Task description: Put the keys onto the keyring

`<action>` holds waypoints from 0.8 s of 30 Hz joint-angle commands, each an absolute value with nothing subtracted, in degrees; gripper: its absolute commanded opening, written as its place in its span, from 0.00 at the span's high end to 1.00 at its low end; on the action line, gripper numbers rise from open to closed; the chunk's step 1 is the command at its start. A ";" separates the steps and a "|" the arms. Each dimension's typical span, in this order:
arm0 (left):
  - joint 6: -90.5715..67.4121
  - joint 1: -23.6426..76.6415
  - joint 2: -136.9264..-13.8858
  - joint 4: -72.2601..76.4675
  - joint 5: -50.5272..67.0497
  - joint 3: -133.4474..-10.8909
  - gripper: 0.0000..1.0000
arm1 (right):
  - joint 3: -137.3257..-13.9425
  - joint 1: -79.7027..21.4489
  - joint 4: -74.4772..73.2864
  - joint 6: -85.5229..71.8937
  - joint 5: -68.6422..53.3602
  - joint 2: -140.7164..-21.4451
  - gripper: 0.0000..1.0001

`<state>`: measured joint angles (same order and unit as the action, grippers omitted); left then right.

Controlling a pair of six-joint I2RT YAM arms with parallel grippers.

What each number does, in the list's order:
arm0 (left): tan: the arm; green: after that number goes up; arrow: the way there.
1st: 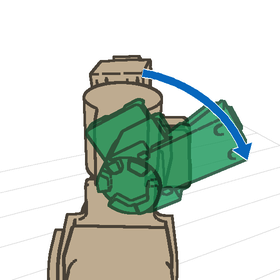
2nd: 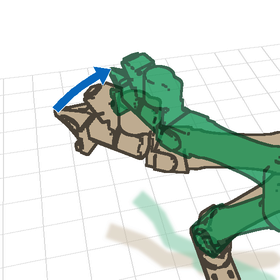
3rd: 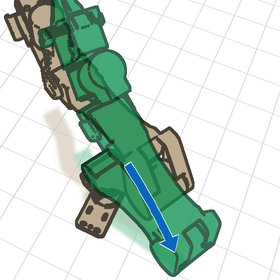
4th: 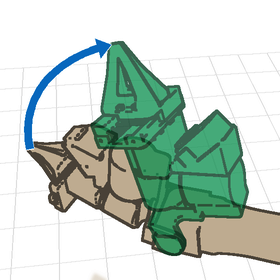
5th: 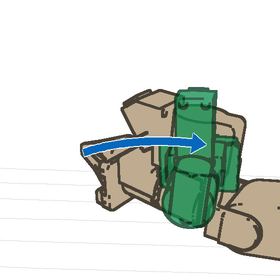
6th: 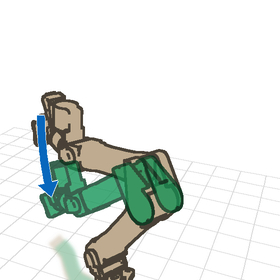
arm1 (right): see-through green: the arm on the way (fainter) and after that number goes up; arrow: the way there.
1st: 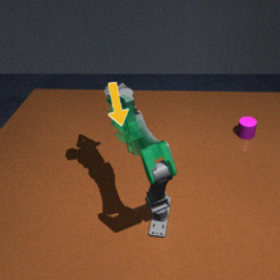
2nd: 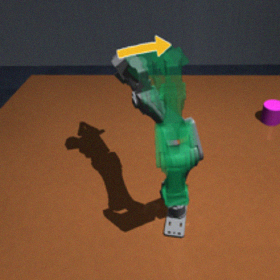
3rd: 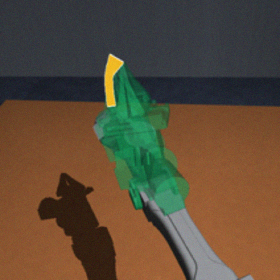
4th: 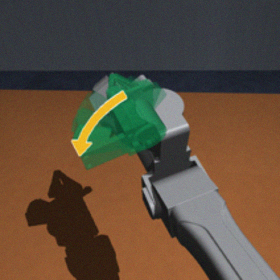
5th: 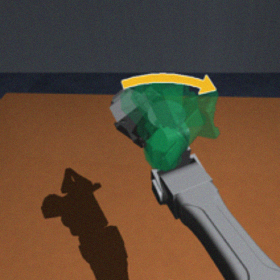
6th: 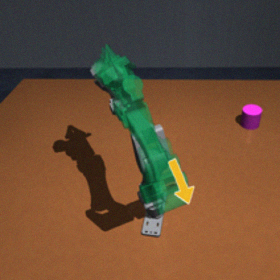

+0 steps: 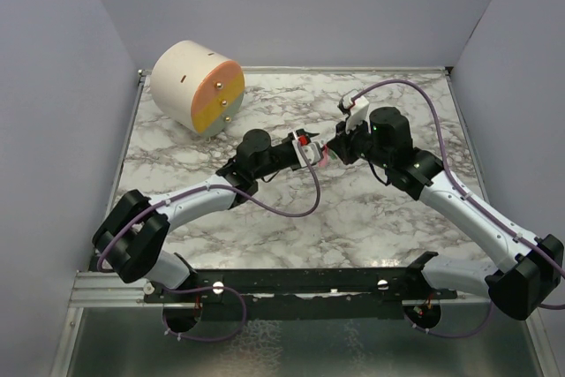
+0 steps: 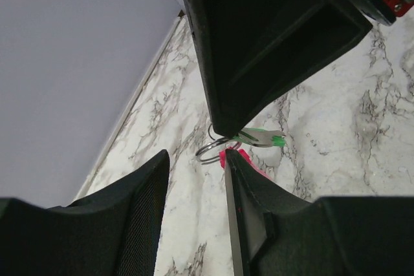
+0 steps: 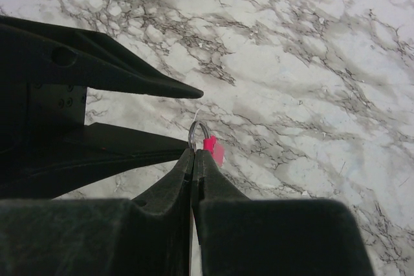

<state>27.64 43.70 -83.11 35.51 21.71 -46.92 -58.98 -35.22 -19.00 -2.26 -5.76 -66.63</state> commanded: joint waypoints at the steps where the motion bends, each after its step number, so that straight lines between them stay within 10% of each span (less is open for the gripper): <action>1: 29.62 43.42 -84.37 36.99 23.07 -49.19 0.59 | -60.56 -35.51 -19.51 -1.60 -8.00 -65.71 0.99; 24: 31.99 43.31 -85.34 36.87 25.86 -49.04 0.84 | -60.34 -35.51 -20.04 -1.39 -9.32 -65.14 0.99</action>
<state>31.20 43.55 -85.10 35.51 23.40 -48.10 -58.98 -35.22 -19.75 -2.15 -7.62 -66.50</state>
